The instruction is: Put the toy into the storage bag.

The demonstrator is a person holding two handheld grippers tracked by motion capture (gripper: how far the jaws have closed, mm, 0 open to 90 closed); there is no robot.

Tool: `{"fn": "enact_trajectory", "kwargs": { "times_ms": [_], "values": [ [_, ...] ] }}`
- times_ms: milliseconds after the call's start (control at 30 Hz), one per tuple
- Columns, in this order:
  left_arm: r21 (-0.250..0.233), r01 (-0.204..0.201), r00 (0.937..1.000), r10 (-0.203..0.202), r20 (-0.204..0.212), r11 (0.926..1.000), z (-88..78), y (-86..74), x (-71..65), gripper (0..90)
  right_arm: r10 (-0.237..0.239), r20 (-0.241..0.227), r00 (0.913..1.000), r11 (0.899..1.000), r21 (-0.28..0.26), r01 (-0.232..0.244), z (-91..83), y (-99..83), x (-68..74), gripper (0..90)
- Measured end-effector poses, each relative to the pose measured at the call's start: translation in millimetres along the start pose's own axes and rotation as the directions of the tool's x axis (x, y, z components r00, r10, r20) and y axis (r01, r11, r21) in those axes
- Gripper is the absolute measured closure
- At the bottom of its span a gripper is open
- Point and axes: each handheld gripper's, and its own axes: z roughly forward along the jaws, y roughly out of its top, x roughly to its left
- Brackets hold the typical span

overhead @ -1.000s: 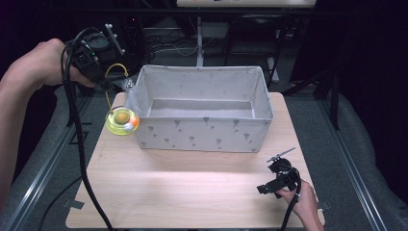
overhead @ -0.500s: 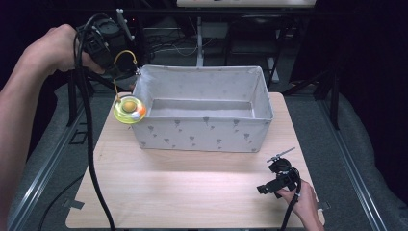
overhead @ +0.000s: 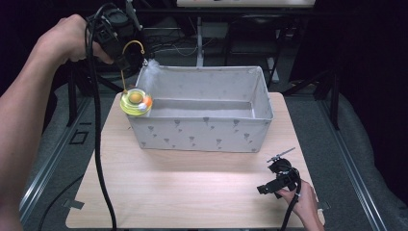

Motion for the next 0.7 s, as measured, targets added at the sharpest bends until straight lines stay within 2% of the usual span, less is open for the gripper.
{"fn": "enact_trajectory", "kwargs": {
  "times_ms": [233, 367, 700],
  "values": [
    [-0.004, 0.01, 0.9999, -0.01, -0.008, 0.9999, 3.5, 9.9, 5.8, 87.5, -0.006, -0.001, 1.0, 1.0, 0.018, 0.006, -0.8, 0.5, -0.1, 3.3],
    [-0.005, 0.03, 0.9995, -0.03, -0.014, 0.9995, 9.1, 14.6, 9.9, 87.5, 0.0, 0.001, 1.0, 1.0, 0.011, 0.0, -0.5, 0.0, 0.1, 3.3],
    [-0.016, 0.044, 0.999, -0.044, -0.012, 0.9989, 19.0, 24.2, 17.5, 87.5, 0.001, -0.002, 1.0, 1.0, 0.012, -0.001, -0.4, -0.2, -0.2, 3.3]
  ]
}}
